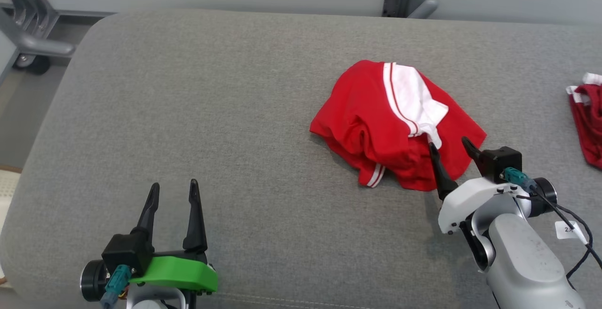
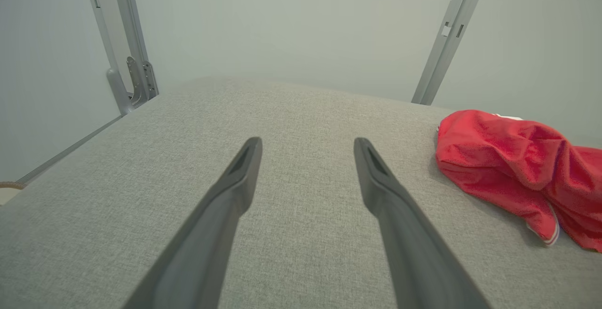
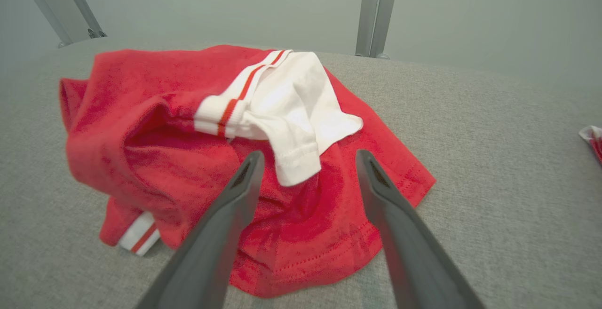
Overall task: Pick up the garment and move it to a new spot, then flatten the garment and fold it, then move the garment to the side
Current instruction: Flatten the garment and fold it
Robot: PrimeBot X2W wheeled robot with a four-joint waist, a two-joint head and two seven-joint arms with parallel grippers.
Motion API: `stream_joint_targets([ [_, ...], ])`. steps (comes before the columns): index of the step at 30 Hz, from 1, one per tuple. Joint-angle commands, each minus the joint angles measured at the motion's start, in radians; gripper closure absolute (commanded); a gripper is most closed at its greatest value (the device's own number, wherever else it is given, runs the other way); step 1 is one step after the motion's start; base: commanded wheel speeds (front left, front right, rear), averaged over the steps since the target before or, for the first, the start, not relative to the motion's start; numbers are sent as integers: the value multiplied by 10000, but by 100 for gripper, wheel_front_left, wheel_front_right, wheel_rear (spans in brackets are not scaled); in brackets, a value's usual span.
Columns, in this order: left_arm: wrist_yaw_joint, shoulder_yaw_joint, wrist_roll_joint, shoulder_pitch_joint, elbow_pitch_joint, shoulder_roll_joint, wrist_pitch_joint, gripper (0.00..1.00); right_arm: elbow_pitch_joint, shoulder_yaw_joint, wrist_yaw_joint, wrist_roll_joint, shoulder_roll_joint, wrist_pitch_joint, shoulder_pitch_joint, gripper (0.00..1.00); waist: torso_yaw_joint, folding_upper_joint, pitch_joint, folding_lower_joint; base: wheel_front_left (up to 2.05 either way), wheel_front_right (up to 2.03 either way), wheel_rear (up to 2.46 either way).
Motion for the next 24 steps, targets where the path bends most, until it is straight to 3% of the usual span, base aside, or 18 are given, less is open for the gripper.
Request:
stream_joint_targets([
  [1, 66, -13, -70, -141, -19, 6, 2, 0, 331, 98, -15, 126, -100, -56, -257, 0, 672, 95, 476, 0, 0, 0, 0],
  [6, 78, -63, -85, -150, -29, 4, 2, 0, 1305, 204, -15, 325, -223, -225, -820, 0, 958, 95, 521, 0, 0, 0, 0],
  [7, 86, -70, -93, -141, -31, 6, 2, 0, 1488, 166, -15, 369, -265, -243, -910, 10, 983, 95, 523, 0, 0, 0, 0],
  [8, 86, -82, -101, -140, -32, 6, 2, 0, 1677, 150, -15, 408, -295, -259, -1003, 51, 1002, 95, 528, 0, 0, 0, 0],
  [10, 117, -94, -122, -149, -21, 4, 2, 0, 2031, 161, -15, 466, -330, -274, -1226, 98, 1017, 95, 531, 0, 0, 0, 0],
  [17, 161, -121, -146, -231, -3, 5, 2, 0, 2869, -104, -15, 538, -585, -348, -2241, 100, 973, 95, 548, 0, 0, 0, 0],
  [24, 156, -173, -196, -189, 25, 5, 2, 0, 1660, -473, -15, 33, -366, -345, -3258, 100, 920, 95, 430, 0, 0, 0, 0],
])
